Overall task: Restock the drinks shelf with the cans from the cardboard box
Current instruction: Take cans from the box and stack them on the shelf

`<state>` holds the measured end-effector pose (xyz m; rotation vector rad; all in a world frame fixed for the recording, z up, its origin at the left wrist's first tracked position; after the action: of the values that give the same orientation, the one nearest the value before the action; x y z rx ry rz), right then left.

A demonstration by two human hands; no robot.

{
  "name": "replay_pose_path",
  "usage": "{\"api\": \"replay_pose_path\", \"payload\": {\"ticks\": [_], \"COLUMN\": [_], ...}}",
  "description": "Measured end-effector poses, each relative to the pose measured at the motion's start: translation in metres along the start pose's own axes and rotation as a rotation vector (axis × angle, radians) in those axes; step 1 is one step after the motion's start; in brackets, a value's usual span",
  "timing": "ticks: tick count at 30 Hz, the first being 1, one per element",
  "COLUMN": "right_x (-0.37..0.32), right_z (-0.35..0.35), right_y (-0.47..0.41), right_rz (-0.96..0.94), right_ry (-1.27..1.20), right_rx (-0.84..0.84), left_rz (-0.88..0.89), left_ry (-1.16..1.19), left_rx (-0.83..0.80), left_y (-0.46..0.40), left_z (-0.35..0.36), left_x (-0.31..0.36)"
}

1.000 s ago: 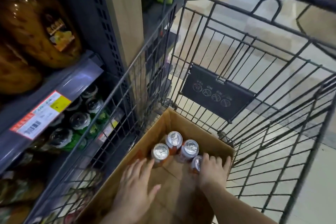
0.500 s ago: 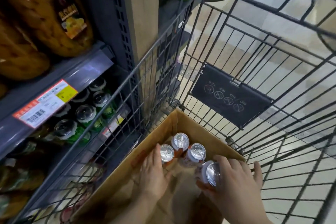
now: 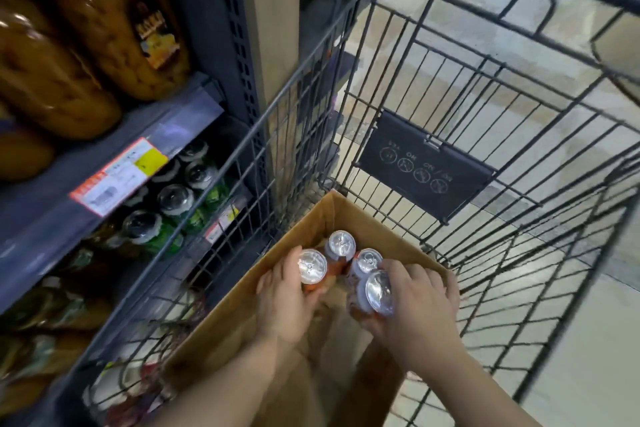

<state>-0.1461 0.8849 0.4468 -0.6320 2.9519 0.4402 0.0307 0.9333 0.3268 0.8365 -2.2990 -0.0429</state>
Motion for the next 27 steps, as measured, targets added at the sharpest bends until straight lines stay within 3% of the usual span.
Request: {"api": "replay_pose_path", "payload": {"ticks": [5,10,15,22,27], "right_x": [-0.03,-0.067,-0.114,-0.199,-0.3], "right_z": [-0.044,-0.097,-0.155,-0.214,-0.228], "right_y": [0.03,0.072,0.138,0.273,0.366], "right_rz": [-0.028,-0.086,-0.27,-0.588,-0.779], "right_ry": [-0.048,-0.173,-0.266,-0.696,-1.068], "right_rx": [0.05,0.066,0.119,0.135,-0.078], "left_rz": [0.091,0.199,0.22,0.147,0.047], "left_ry": [0.018,0.009,0.065,0.313,0.553], "left_rx": [0.001,0.105,0.212,0.402,0.539], "left_y": [0.032,0.079,0.149,0.332,0.468], "left_z": [-0.075,-0.159,-0.25,-0.391,-0.486], "left_x": [0.029,0.046,0.044,-0.006,-0.069]}}
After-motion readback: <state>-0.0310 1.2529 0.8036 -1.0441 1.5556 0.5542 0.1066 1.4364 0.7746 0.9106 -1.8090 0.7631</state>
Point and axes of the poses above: each hand's wrist, its own y-axis away from the middle knuckle, its own z-axis out of the palm, x = y × z, the point moved 4 cm from there along -y, towards the middle knuckle, and after that the axes turned 9 degrees about -z, right-handed, at the moved point
